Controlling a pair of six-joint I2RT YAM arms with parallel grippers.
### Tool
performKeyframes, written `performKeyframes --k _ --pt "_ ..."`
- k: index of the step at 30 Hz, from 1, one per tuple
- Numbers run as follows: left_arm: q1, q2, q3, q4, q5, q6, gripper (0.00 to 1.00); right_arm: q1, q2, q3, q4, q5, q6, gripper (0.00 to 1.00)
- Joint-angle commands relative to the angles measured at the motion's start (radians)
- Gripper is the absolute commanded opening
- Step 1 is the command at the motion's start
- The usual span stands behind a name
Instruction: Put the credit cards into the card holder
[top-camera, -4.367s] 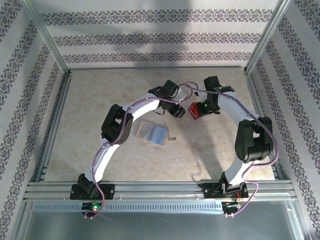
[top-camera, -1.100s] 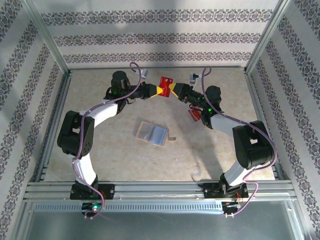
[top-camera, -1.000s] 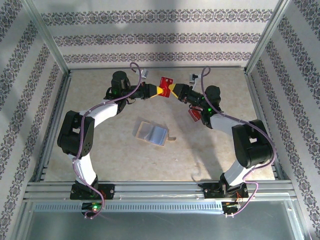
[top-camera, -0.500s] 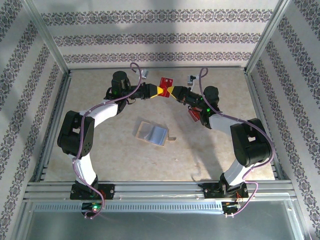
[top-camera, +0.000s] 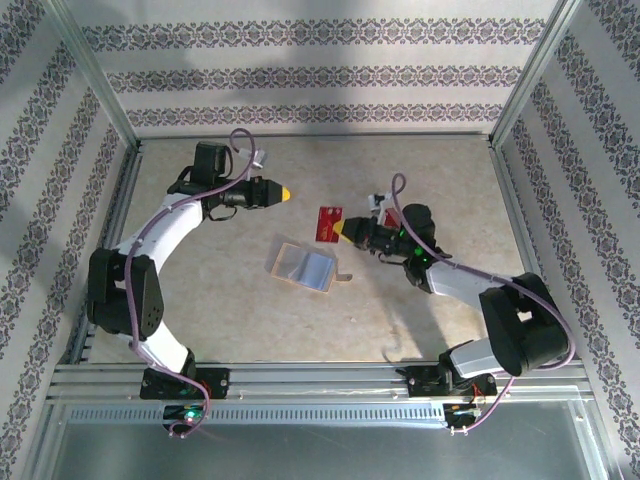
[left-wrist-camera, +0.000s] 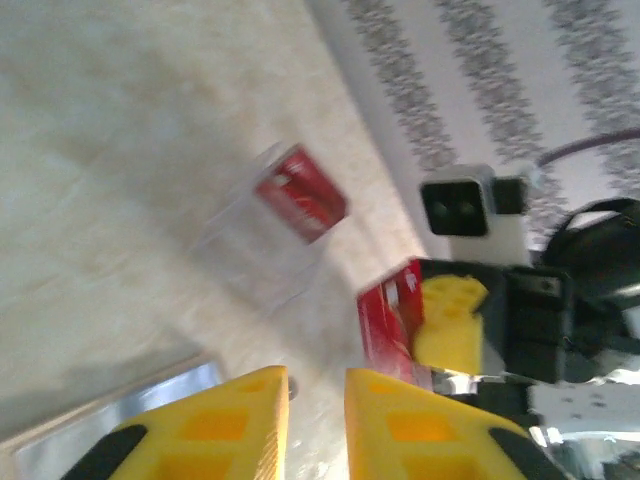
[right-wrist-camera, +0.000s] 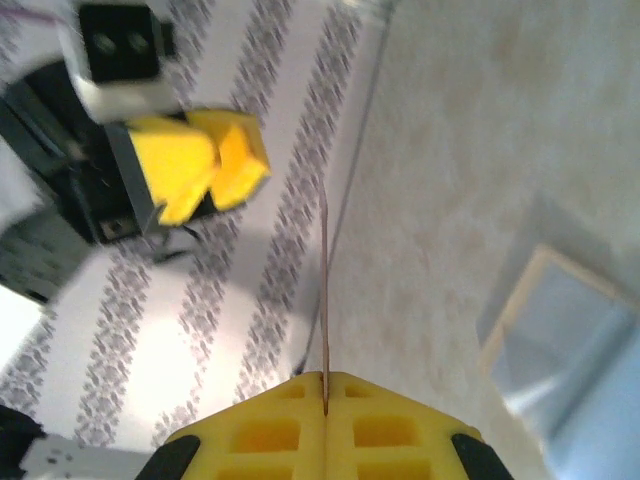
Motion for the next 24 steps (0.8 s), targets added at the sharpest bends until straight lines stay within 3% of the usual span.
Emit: performKeyframes --k 1,3,10,16,24 --pt "-0.006 0.011 0.008 -0.438 -0.243 0.340 0.06 0.093 -0.005 -0.054 -0.158 0.069 -0.037 0.00" --pt "-0.005 0.021 -0.050 -0.399 -0.322 0.352 0.00 0.156 0.004 -0.067 -0.156 0.140 -0.003 0.00" --pt "-0.013 0.085 -0.042 -0.368 -0.310 0.354 0.00 0.310 -0.001 -0.082 -0.221 0.442 0.058 0.00" --pt "-0.045 0.180 -0.036 -0.353 -0.289 0.304 0.00 0.309 0.078 -0.040 -0.263 0.441 0.056 0.00" --pt "-0.110 0.259 0.027 -0.410 -0.321 0.357 0.00 0.278 0.153 0.011 -0.214 0.403 0.043 0.00"
